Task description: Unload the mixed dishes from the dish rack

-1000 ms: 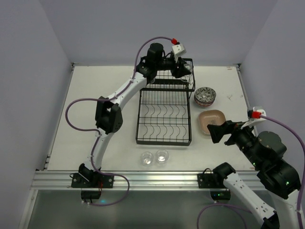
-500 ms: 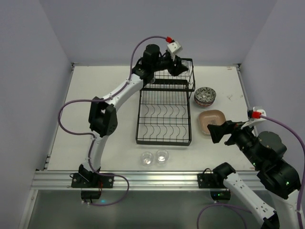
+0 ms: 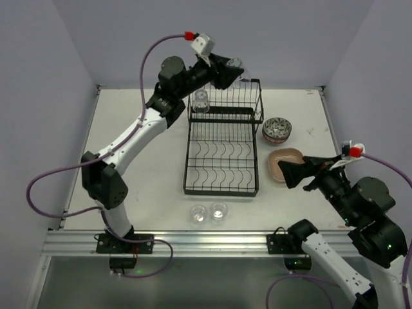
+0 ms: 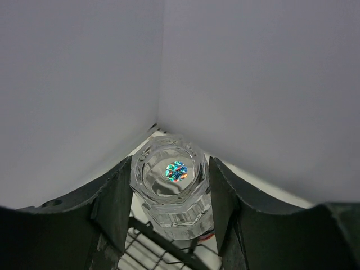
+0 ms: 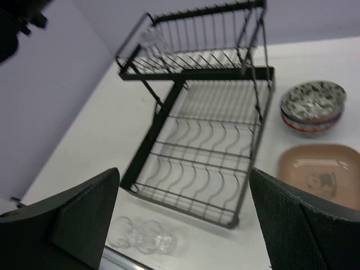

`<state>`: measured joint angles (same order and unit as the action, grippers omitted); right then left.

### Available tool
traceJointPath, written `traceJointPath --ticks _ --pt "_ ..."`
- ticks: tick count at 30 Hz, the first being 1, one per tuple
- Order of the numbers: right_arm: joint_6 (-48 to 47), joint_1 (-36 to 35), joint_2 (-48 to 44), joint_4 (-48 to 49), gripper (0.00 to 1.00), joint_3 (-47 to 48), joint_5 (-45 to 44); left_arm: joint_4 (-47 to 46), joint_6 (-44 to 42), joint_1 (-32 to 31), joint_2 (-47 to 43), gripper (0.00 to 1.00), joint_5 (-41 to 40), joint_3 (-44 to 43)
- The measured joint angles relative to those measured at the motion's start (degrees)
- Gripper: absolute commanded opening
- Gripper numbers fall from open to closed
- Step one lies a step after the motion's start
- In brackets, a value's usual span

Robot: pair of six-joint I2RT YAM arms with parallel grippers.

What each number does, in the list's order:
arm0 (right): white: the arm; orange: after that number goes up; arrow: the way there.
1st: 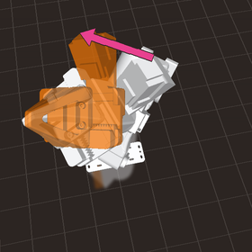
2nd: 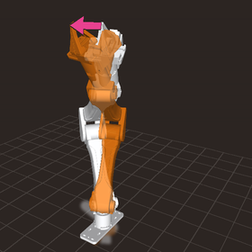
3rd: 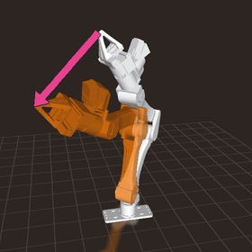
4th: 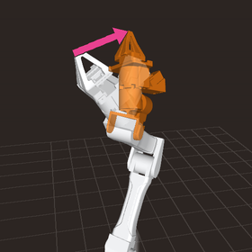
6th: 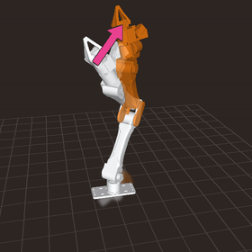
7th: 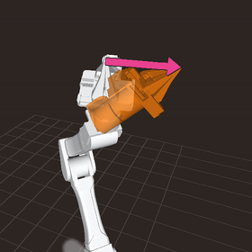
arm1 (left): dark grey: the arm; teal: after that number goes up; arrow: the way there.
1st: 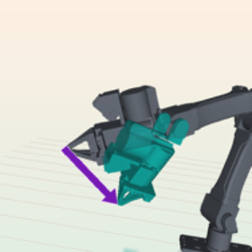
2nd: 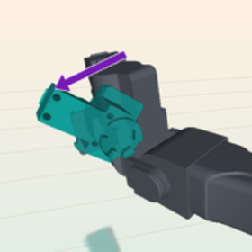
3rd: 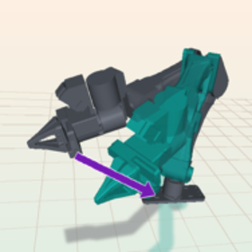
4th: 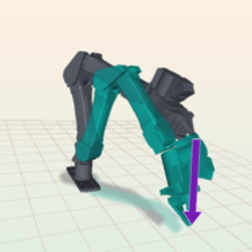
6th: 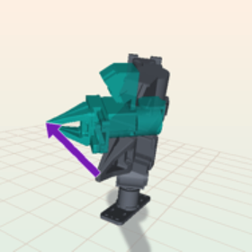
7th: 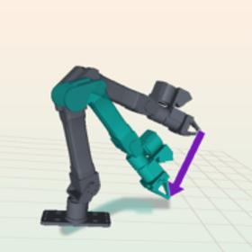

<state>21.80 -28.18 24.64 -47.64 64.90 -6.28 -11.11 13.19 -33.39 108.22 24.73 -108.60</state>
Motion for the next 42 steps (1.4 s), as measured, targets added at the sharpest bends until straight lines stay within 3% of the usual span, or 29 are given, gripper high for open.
traceJointPath --ticks 7,10,14,18,26,30,35,40,41,42 --pt "7.3 0.0 1.4 23.6 0.94 -6.0 14.0 -27.6 22.4 -1.0 -26.9 0.00 -7.3 35.1" --pt "12.2 0.0 5.9 36.3 0.90 -9.3 21.5 -37.4 29.0 -4.7 -36.1 0.00 -13.6 47.6" --pt "19.1 0.0 14.3 50.1 0.82 -10.4 29.6 -45.0 35.6 -10.6 -42.3 0.00 -21.0 58.4" --pt "23.9 -1.9 21.3 59.0 0.79 -10.3 33.4 -50.7 40.2 -12.6 -45.4 0.00 -27.9 67.9" --pt "25.5 -9.9 26.8 63.7 0.65 -8.4 33.9 -55.6 44.8 -12.8 -45.4 0.00 -31.7 71.9" --pt "25.5 -10.5 28.2 64.6 0.54 -7.4 33.6 -57.0 45.8 -12.9 -45.5 0.00 -32.1 71.9" --pt "25.2 -11.1 30.9 64.8 0.53 -5.3 32.9 -57.8 47.0 -13.2 -45.6 0.00 -32.4 72.7" --pt "24.1 -12.3 34.4 64.6 0.44 -2.4 32.8 -58.0 47.6 -13.6 -45.6 0.00 -32.5 73.6" --pt "23.9 -12.6 35.1 64.3 0.41 -1.9 32.8 -58.2 47.7 -13.6 -45.6 0.00 -32.6 73.7" --pt "23.5 -12.9 36.0 64.1 0.27 -1.3 32.7 -58.3 47.7 -13.6 -45.7 0.00 -32.7 73.7"
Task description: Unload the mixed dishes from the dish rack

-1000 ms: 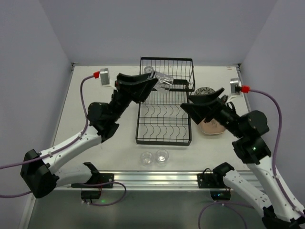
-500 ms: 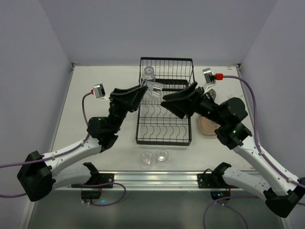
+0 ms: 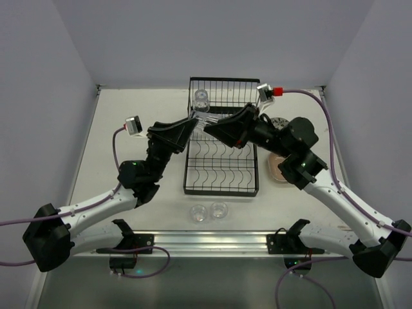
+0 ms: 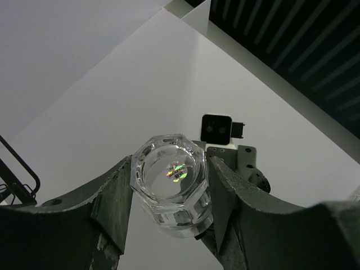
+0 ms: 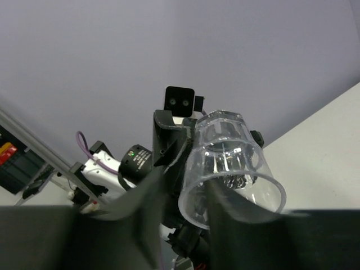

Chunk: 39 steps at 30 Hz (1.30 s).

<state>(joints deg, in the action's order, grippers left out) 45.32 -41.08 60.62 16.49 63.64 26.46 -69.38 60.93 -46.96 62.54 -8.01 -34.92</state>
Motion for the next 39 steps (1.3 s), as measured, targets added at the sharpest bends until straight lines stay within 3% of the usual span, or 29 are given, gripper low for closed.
traceJointPath --ticks 2,6,7,8,9,13,16,22,28,33,39 --pt "-1.0 -0.5 1.0 -0.5 0.00 0.4 -0.5 -0.2 0.0 0.0 -0.1 0.00 -0.2 0.0" --pt "-1.0 -1.3 1.0 -0.9 0.00 0.4 -2.7 -0.4 0.0 0.0 -0.5 0.00 -1.2 0.4" --pt "-1.2 -1.4 0.8 -1.0 0.00 0.3 -3.3 -0.4 0.0 0.0 -0.5 0.12 -1.2 0.4" --pt "-1.4 -1.6 0.5 -1.0 0.00 0.1 -3.8 -0.3 0.0 0.0 -0.6 0.31 -1.2 0.4" --pt "-1.5 -1.8 0.1 -1.1 0.00 -0.2 -4.3 -0.1 0.0 0.0 -0.8 0.97 -1.1 0.4" --pt "-4.2 -2.0 -2.8 -4.5 0.00 -1.8 -7.9 2.4 -0.7 -0.2 -2.2 1.00 -1.6 0.4" --pt "-7.7 -1.9 -7.0 -14.2 0.00 -1.7 -13.3 11.1 -3.5 -0.2 -7.2 1.00 -4.8 0.4" --pt "-15.1 -1.9 -9.9 -48.5 0.00 8.5 -25.8 43.9 -13.9 -0.2 -20.1 1.00 -17.9 -6.0" --pt "-16.3 -6.2 -7.6 -73.4 0.00 6.2 -33.3 67.6 -23.3 -0.2 -22.9 1.00 -22.7 -15.3" --pt "-14.7 -14.9 0.9 -82.1 0.00 2.0 -36.3 83.0 -29.3 -0.2 -20.8 1.00 -23.1 -24.1" --pt "-13.3 -21.7 7.8 -82.6 0.00 -1.2 -37.7 93.1 -35.5 -0.2 -20.8 1.00 -24.3 -28.2"
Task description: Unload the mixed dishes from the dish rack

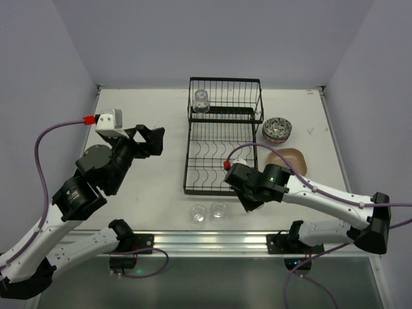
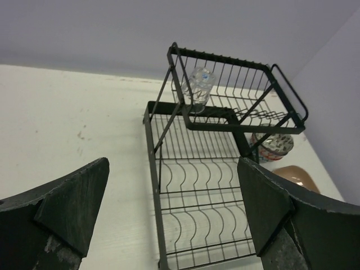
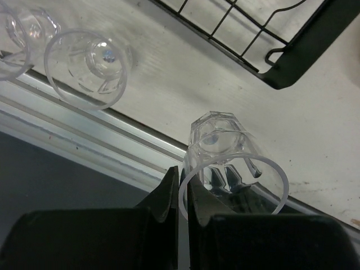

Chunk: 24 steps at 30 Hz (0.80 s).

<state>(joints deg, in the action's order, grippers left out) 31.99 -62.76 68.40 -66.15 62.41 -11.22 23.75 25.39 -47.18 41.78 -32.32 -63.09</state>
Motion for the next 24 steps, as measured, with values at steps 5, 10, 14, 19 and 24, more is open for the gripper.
traceJointPath --ticks 5,10,14,19,24 --pt "0.8 -4.8 3.0 2.0 0.00 -1.1 0.0 5.2 -3.8 0.0 -0.6 1.00 -2.7 -0.2" --pt "1.7 -7.5 4.9 6.1 0.00 -3.1 -0.3 7.9 -6.3 0.0 -0.8 1.00 -4.4 -0.2" --pt "1.9 -8.1 6.3 8.7 0.00 -5.3 -1.1 8.6 -7.7 0.0 -1.7 1.00 -5.2 0.0" --pt "1.9 -8.1 7.9 12.7 0.02 -8.1 -1.0 8.7 -8.8 0.0 -3.1 1.00 -5.8 1.0" --pt "1.4 -8.1 9.9 16.2 0.05 -9.3 0.5 8.8 -9.6 0.0 -3.2 1.00 -6.1 1.5"
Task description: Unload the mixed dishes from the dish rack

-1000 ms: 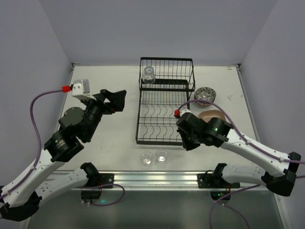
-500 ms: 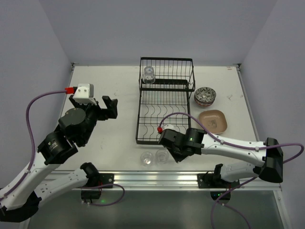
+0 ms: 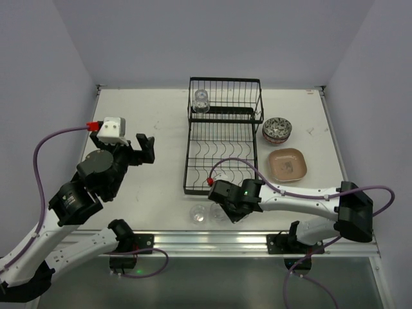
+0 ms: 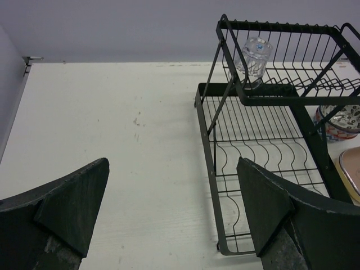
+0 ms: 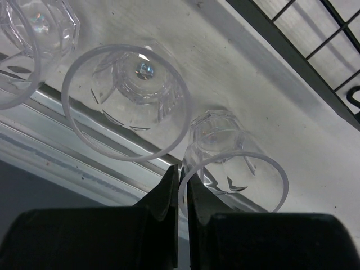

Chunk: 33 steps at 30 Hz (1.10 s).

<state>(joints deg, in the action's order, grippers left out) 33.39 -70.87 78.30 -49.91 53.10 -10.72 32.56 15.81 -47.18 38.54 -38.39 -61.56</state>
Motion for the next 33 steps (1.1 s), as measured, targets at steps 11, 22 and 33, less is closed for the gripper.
traceJointPath --ticks 11,22,33 --pt "-0.2 0.0 2.8 4.5 0.19 -1.7 1.6 0.2 -0.5 0.0 -0.2 1.00 0.0 0.5" --pt "0.1 0.0 0.9 2.7 0.45 -1.6 0.6 0.2 -0.5 0.0 -0.4 1.00 0.1 0.6" --pt "0.2 0.0 -14.4 -7.0 0.54 7.7 -4.1 0.2 -0.5 0.0 3.1 1.00 1.4 0.9"
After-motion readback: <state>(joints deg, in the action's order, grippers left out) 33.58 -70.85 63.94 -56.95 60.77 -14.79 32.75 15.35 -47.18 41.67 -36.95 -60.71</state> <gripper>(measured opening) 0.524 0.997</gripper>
